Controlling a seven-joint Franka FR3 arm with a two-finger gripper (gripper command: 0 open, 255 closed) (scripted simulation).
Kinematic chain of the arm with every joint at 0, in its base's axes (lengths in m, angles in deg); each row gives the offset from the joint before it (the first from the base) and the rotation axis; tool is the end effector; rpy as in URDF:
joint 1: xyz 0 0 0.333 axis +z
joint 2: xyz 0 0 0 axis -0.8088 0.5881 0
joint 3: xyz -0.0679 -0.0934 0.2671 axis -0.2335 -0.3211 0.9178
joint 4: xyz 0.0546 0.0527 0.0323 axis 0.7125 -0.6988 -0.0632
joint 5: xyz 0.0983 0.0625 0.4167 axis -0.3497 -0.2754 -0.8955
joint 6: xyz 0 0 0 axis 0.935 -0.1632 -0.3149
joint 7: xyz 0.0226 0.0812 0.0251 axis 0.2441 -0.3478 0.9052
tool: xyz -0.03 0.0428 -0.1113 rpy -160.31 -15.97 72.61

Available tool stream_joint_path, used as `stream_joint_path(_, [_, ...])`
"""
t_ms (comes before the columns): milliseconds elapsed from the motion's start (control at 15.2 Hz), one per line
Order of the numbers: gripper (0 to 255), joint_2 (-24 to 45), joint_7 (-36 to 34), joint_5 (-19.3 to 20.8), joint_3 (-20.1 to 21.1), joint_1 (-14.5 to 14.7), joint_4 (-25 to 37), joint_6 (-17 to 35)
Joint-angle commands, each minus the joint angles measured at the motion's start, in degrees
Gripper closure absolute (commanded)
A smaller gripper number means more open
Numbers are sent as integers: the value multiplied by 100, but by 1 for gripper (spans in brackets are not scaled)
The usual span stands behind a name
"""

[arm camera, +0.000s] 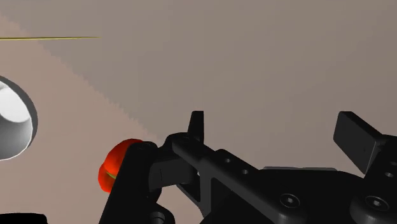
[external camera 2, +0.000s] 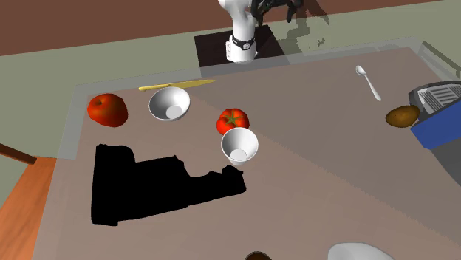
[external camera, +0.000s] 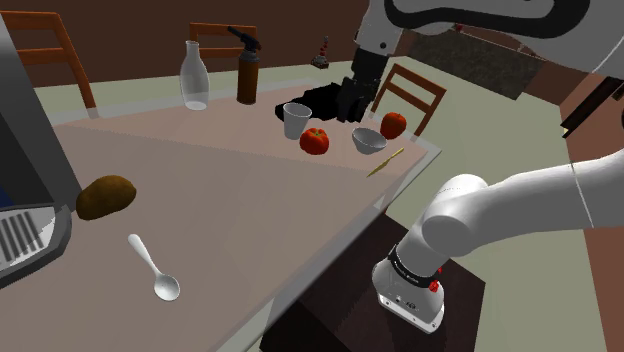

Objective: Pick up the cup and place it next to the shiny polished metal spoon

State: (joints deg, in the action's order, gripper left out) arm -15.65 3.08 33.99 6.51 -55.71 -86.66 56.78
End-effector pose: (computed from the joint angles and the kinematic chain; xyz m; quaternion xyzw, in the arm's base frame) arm 0.3924 -0.0255 0.5138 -0.9985 0.0243 0.0273 0.0407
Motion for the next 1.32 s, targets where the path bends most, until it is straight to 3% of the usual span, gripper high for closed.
stream_joint_path(0, [0, 427, 172, 39, -158, -46, 88, 352])
stream_joint_path(594, [0, 2179, 976, -64, -846, -188, 964, 1236])
stream_joint_path(1254, [0, 4348, 1957, -771, -1364, -439, 2635, 1592])
